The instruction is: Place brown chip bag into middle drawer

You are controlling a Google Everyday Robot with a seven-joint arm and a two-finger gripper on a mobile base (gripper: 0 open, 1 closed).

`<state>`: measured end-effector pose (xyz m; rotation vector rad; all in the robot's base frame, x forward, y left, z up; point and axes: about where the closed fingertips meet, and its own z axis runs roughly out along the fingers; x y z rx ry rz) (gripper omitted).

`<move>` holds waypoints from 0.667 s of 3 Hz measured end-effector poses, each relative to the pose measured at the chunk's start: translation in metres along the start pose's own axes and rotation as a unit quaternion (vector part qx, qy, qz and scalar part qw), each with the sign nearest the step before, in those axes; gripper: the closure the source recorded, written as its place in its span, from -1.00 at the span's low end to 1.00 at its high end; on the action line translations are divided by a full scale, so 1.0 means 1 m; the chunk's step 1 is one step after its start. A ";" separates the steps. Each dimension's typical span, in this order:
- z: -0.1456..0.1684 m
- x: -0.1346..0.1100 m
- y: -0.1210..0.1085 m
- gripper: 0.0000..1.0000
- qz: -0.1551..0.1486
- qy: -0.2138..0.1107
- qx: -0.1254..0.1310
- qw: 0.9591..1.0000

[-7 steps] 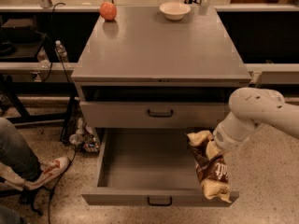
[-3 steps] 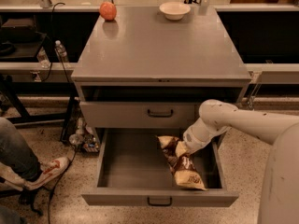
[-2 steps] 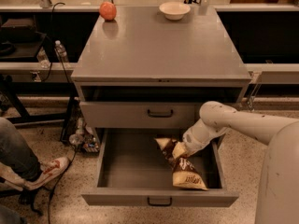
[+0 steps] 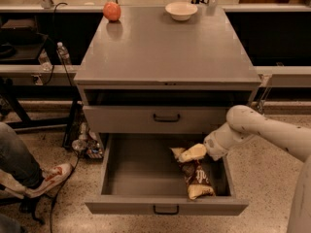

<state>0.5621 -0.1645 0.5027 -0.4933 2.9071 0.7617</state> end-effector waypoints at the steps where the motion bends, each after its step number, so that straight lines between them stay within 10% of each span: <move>1: -0.042 0.006 -0.040 -1.00 0.030 -0.028 0.010 0.999; 2: -0.097 0.030 -0.110 -1.00 0.086 -0.079 0.013 0.993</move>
Offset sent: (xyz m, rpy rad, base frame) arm 0.0055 -0.2362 0.0439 0.0547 -0.0870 -0.3652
